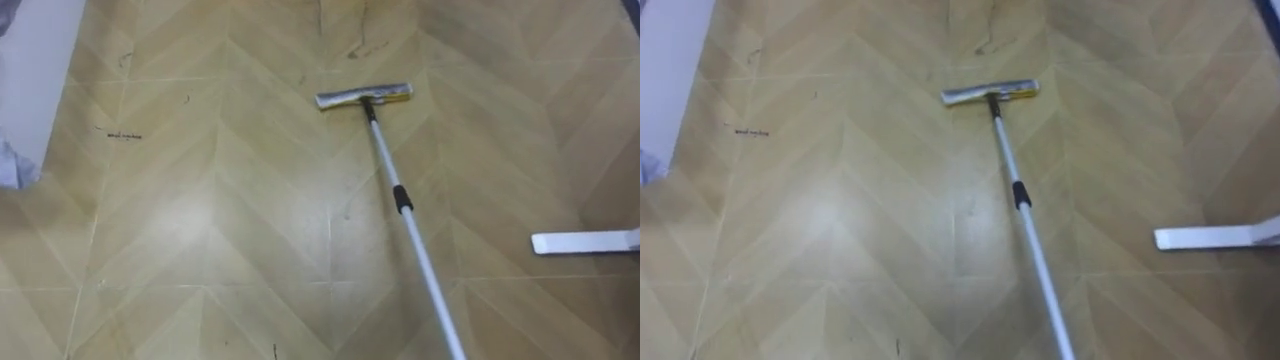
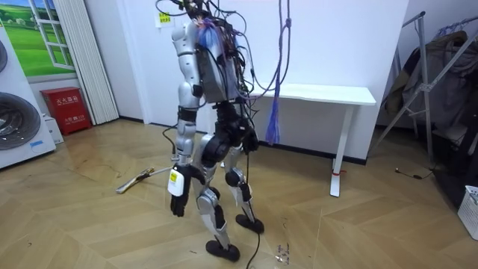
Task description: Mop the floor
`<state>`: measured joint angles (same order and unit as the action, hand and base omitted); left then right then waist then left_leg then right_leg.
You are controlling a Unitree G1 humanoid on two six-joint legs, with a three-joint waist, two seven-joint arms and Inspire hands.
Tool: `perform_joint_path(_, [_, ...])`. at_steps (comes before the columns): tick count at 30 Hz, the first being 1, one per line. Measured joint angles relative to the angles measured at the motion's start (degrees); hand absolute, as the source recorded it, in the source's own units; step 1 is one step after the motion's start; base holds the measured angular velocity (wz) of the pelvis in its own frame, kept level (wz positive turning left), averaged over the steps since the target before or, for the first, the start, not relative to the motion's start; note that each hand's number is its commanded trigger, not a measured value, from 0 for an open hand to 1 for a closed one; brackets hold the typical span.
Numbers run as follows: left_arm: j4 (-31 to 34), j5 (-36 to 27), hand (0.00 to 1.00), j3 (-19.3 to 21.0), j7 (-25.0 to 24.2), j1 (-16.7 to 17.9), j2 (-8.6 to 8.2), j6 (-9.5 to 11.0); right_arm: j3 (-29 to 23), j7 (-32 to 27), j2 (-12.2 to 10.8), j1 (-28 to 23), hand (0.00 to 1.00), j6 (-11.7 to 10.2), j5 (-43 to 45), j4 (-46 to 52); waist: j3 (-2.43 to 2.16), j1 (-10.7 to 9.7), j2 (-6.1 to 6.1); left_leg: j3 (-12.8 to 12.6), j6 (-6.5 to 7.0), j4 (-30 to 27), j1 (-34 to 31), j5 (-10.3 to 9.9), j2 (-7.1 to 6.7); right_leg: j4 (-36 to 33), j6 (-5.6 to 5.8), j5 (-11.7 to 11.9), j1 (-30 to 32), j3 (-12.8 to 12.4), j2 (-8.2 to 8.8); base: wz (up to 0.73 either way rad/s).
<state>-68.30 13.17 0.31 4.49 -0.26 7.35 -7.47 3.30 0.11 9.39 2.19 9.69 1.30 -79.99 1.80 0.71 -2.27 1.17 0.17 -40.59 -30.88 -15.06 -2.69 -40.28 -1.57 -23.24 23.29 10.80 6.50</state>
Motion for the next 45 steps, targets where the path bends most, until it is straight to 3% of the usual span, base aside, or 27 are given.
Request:
perform_joint_path(2, [-1.0, 0.0, 0.00, -1.1, 0.2, -0.2, 0.38, -0.9, -0.1, -0.2, 0.3, 3.0, 1.00, -0.1, -0.6, -2.7, 0.00, 0.7, 0.05, 0.3, -0.49, -8.1, -5.1, -0.3, -0.08, -4.3, -0.20, -3.8, 2.7, -0.1, 0.36, 0.06])
perform_joint_path(4, [-2.6, 0.0, 0.00, -2.6, 0.4, -0.3, 0.51, -2.4, 0.0, 0.2, 1.4, 6.0, 1.00, -0.1, -1.6, -4.4, 0.02, 2.5, 0.09, 0.2, -0.48, -19.0, -11.1, -0.3, 1.57, -12.0, -1.85, -8.2, 6.4, -0.8, 0.08, -0.10])
perform_joint_path(6, [-3.4, 0.0, 0.00, -3.9, 0.3, 0.0, 0.47, -3.2, 1.0, 1.0, 2.1, 8.0, 1.00, 0.4, -3.1, -4.8, 0.10, 3.9, 1.23, 0.2, -0.51, -23.8, -13.3, -0.3, 2.18, -16.7, -3.21, -10.7, 7.8, -1.0, -0.01, -0.11])
perform_joint_path(9, [-3.5, -0.2, 0.00, -4.9, -0.4, 0.1, 0.45, -3.6, 3.6, 2.3, 3.3, 12.6, 1.00, 1.3, -7.2, -4.8, 0.02, 4.8, 2.30, -0.5, -1.00, -25.1, -14.8, -0.8, 3.01, -19.9, -3.55, -11.9, 9.5, -1.4, -0.56, 0.12])
perform_joint_path(14, [-1.2, 0.2, 0.00, -5.0, -2.8, 0.0, 0.48, -4.2, 4.0, 4.7, 4.4, 14.3, 1.00, 1.6, -12.4, -3.4, -0.04, 5.6, 2.94, -3.0, -0.89, -13.6, -12.8, -3.8, 2.79, -16.5, -2.88, -10.2, 10.1, -1.0, -0.23, 0.17])
perform_joint_path(16, [-1.0, 0.2, 0.00, -5.0, -3.8, -0.5, 0.44, -4.4, 4.2, 5.6, 5.6, 12.1, 1.00, 0.2, -14.0, -3.6, -0.25, 4.8, 2.64, -4.4, 0.57, -8.2, -10.7, -4.5, 1.35, -13.8, -1.66, -9.6, 8.9, -1.0, 1.24, 0.27])
perform_joint_path(17, [-0.8, 0.2, 0.00, -5.0, -4.0, -0.6, 0.38, -4.6, 4.3, 6.0, 6.2, 11.3, 1.00, 0.1, -14.3, -3.9, -0.39, 4.4, 2.38, -4.4, 0.85, -7.5, -10.3, -4.7, 0.88, -13.5, -1.27, -9.4, 8.6, -1.5, 1.48, 0.36])
perform_joint_path(18, [-1.0, 0.2, 0.00, -4.9, -4.0, -0.6, 0.25, -4.8, 4.5, 6.4, 7.8, 9.5, 1.00, -0.2, -13.5, -4.9, -0.70, 4.2, 1.73, -4.7, 1.93, -7.2, -9.5, -5.6, 0.47, -14.8, -0.46, -8.9, 8.8, -4.6, 1.23, 0.19])
perform_joint_path(20, [-0.8, 0.2, 0.00, -3.9, -3.8, -0.8, 0.30, -4.9, 5.2, 6.0, 9.5, 6.0, 1.00, 0.1, -11.5, -5.3, -0.94, 4.3, 1.27, -5.8, 2.86, -7.8, -8.4, -7.6, -0.38, -22.5, 0.90, -4.8, 12.4, -7.3, 1.37, -0.05])
perform_joint_path(21, [-0.6, 0.1, 0.00, -3.5, -3.5, -0.6, 0.27, -5.2, 5.9, 5.5, 10.0, 3.4, 1.00, 0.4, -11.1, -5.3, -1.39, 3.9, 0.00, -5.4, 3.23, -8.7, -7.8, -9.3, -0.10, -27.7, 1.13, 0.1, 15.4, -8.0, 1.03, -0.21])
perform_joint_path(22, [0.0, 0.2, 0.00, -3.0, -3.1, -0.4, 0.27, -5.1, 6.1, 5.1, 9.7, 0.7, 1.00, 0.7, -11.0, -5.1, -1.60, 3.8, -0.65, -4.9, 3.37, -8.8, -6.9, -10.6, 0.17, -31.6, 0.77, 3.2, 18.0, -9.2, -0.14, -0.20])
perform_joint_path(23, [0.6, 0.2, 0.00, -2.8, -2.8, -0.2, 0.25, -5.1, 6.1, 5.0, 9.2, -0.5, 1.00, 0.7, -11.0, -5.0, -1.77, 3.6, -0.93, -4.8, 3.38, -8.5, -6.6, -11.0, 0.45, -31.2, 0.79, 2.5, 19.2, -9.6, -0.71, -0.18])
perform_joint_path(24, [1.8, 0.2, 0.00, -2.9, -2.3, -0.2, 0.27, -5.1, 6.1, 4.9, 8.3, -1.6, 1.00, 1.2, -11.0, -5.0, -1.45, 2.8, -1.46, -4.7, 3.31, -7.8, -6.1, -11.3, 0.90, -28.2, 1.04, 0.9, 22.2, -9.6, -1.51, 0.00])
perform_joint_path(26, [2.7, 0.1, 0.00, -3.7, -2.1, -0.3, 0.18, -5.1, 6.3, 5.0, 7.0, -2.8, 1.00, 1.8, -10.9, -4.9, -1.14, 1.0, -1.95, -4.2, 2.90, -5.9, -5.2, -11.5, 0.89, -18.5, 1.27, 0.9, 26.4, -9.9, -2.01, 0.06])
perform_joint_path(27, [2.8, 0.0, 0.00, -4.6, -2.1, -0.3, 0.15, -5.2, 6.7, 5.1, 6.3, -4.0, 1.00, 1.8, -10.9, -4.7, -1.13, 0.5, -1.83, -4.3, 2.23, -4.8, -3.9, -12.2, 0.95, -9.8, 0.54, 3.1, 27.7, -9.9, -1.97, 0.00])
perform_joint_path(28, [3.0, -0.1, 0.00, -4.8, -1.8, 0.1, -0.20, -6.0, 6.7, 5.0, 5.8, -5.1, 1.00, 1.7, -10.1, -4.7, -1.08, 0.0, -1.91, -4.0, 1.26, -5.1, -2.2, -13.8, 1.40, -7.8, 0.02, 7.1, 27.4, -9.3, -2.02, 0.00])
perform_joint_path(29, [3.1, -0.1, 0.00, -4.9, -1.6, 0.3, -0.48, -6.1, 6.7, 4.8, 5.6, -5.5, 1.00, 1.8, -9.9, -4.7, -1.02, 0.1, -1.73, -3.9, 0.61, -5.5, -1.6, -14.6, 1.97, -8.0, -0.52, 7.7, 26.8, -8.5, -2.13, -0.15])
perform_joint_path(30, [3.1, -0.6, 0.00, -5.0, -1.4, 0.7, -0.79, -6.3, 6.7, 4.2, 5.4, -5.4, 1.00, 1.8, -9.5, -4.4, -1.28, 0.2, -2.43, -3.2, -0.37, -7.5, -0.8, -15.3, 2.59, -8.8, -2.41, 6.9, 25.4, -7.2, -3.00, -0.19])
perform_joint_path(32, [3.0, -1.5, 0.00, -4.9, -1.1, 0.6, -0.85, -6.4, 6.4, 3.6, 5.0, -4.2, 1.00, 2.4, -8.2, -4.4, -1.09, 0.0, -2.13, -2.1, -0.84, -12.2, -0.7, -15.0, 3.71, -11.0, -3.75, 3.9, 23.5, -6.3, -3.96, -0.04])
perform_joint_path(33, [3.0, -2.5, 0.00, -5.0, -0.8, 0.4, -0.88, -6.3, 6.5, 3.3, 5.2, -2.2, 1.00, 3.0, -7.6, -4.8, -0.96, -0.1, -1.91, -1.8, -2.15, -16.8, -1.3, -13.7, 4.42, -13.0, -4.30, 1.4, 22.2, -5.9, -4.35, 0.08])
perform_joint_path(36, [3.0, -3.6, 0.00, -5.6, 0.6, -0.4, -0.89, -6.2, 6.7, 1.4, 7.0, 5.4, 1.00, 4.2, -5.8, -5.5, -0.63, 0.5, -1.33, -0.2, -3.05, -27.2, -5.4, -8.3, 4.15, -15.8, -5.40, -2.6, 20.6, -5.8, -5.00, 0.01])
perform_joint_path(38, [3.1, -3.6, 0.00, -6.0, 1.6, -0.8, -0.59, -6.1, 6.8, 0.4, 8.1, 10.2, 1.00, 4.3, -5.3, -5.5, 0.02, 1.5, -0.34, -0.9, -3.04, -28.5, -9.4, -8.3, 3.63, -16.4, -5.67, -3.9, 19.9, -6.0, -4.98, -0.02])
perform_joint_path(39, [3.2, -4.0, 0.00, -6.1, 1.9, -0.7, 0.11, -6.2, 6.8, -0.4, 8.3, 13.8, 1.00, 4.4, -5.6, -5.3, 0.62, 2.5, 0.59, -1.3, -3.02, -26.8, -12.4, -8.4, 3.05, -16.4, -5.85, -4.5, 19.1, -6.0, -5.00, -0.05])
perform_joint_path(41, [4.6, -4.0, 0.00, -6.1, 2.5, -0.6, 0.95, -6.3, 6.8, -0.9, 8.4, 16.9, 1.00, 4.2, -6.4, -4.7, 1.05, 3.6, 1.88, -1.9, -2.87, -19.7, -16.0, -8.2, 1.92, -15.3, -5.68, -5.3, 17.7, -6.1, -5.02, 0.04])
perform_joint_path(42, [4.9, -4.1, 0.00, -6.0, 2.6, -0.4, 1.23, -6.3, 6.8, -0.8, 8.4, 18.2, 1.00, 3.8, -7.5, -3.7, 0.93, 4.9, 2.70, -2.7, -2.65, -13.1, -17.5, -7.5, 1.85, -14.0, -5.44, -5.7, 16.3, -6.1, -5.11, 0.07])
perform_joint_path(44, [5.8, -4.2, 0.00, -6.1, 2.1, 0.3, 1.14, -6.2, 6.8, -0.4, 8.5, 19.6, 1.00, 3.6, -8.9, -2.9, 0.84, 5.9, 3.00, -3.6, -0.18, -6.4, -18.5, -2.4, 1.74, -11.5, -4.53, -6.4, 13.1, -6.1, -5.26, 0.05])
perform_joint_path(45, [5.8, -4.1, 0.00, -6.1, 1.3, 0.7, 1.07, -6.2, 6.8, 0.2, 8.5, 19.3, 1.00, 3.4, -9.5, -2.6, 0.48, 6.0, 3.07, -4.1, 1.08, -4.1, -17.9, 1.0, 1.60, -10.0, -3.55, -7.1, 10.8, -6.3, -4.97, 0.21])
